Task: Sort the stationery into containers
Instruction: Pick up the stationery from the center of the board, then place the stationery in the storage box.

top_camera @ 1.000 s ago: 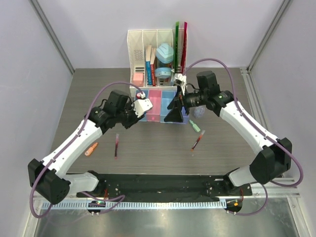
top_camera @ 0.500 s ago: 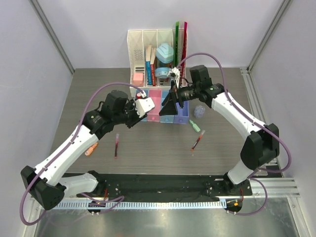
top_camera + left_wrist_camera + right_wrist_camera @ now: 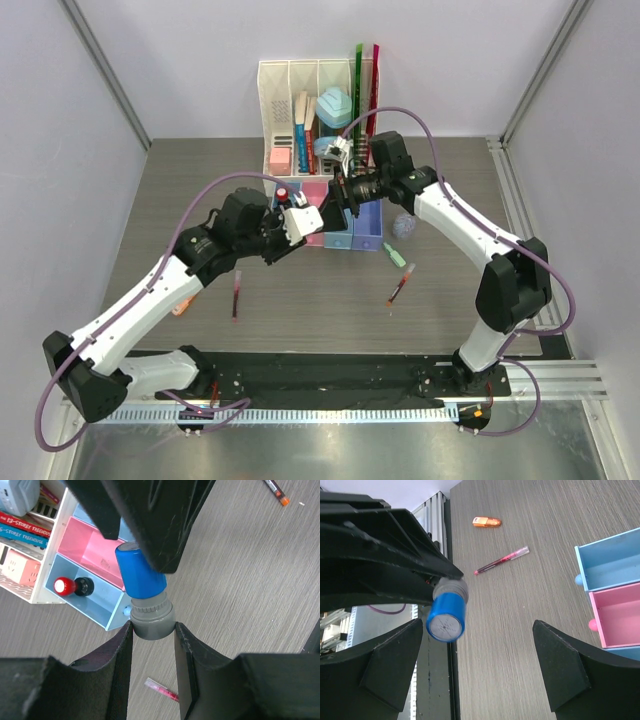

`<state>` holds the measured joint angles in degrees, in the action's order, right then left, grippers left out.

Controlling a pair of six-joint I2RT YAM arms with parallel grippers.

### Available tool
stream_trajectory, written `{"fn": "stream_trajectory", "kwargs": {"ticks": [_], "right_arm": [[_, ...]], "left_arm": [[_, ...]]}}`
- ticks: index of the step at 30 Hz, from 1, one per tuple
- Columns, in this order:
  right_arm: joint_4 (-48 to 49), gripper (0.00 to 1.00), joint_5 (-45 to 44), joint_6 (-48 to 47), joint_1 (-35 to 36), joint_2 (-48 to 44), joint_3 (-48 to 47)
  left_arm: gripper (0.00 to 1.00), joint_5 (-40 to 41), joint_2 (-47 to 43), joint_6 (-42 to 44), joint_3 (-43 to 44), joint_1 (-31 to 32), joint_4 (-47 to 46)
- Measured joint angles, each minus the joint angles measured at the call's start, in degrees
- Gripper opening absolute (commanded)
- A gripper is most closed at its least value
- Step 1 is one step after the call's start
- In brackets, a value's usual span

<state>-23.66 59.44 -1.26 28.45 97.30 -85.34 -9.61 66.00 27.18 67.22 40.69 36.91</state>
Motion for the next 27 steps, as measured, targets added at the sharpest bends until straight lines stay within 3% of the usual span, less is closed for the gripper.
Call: {"fn": "stream_trajectory", "kwargs": {"ticks": [11,17,27], "right_arm": [[0.28,0.84,-0.85,0.15,1.03,0.00,-0.02],[1.16,0.83,-0.90,0.15,1.57,-0.02,0.09],[2.80,0.61,-1.46,0.48,1.70,-0.07,2.08]], "left_arm": [[0.00,2.27,4.04,0.28,0.00,1.57,0.20],[0.00,3.02,4.26,0.33,0.11,1.64,0.22],[0.00,3.23,4.26,0.44,0.11,1.68,0.22]]}}
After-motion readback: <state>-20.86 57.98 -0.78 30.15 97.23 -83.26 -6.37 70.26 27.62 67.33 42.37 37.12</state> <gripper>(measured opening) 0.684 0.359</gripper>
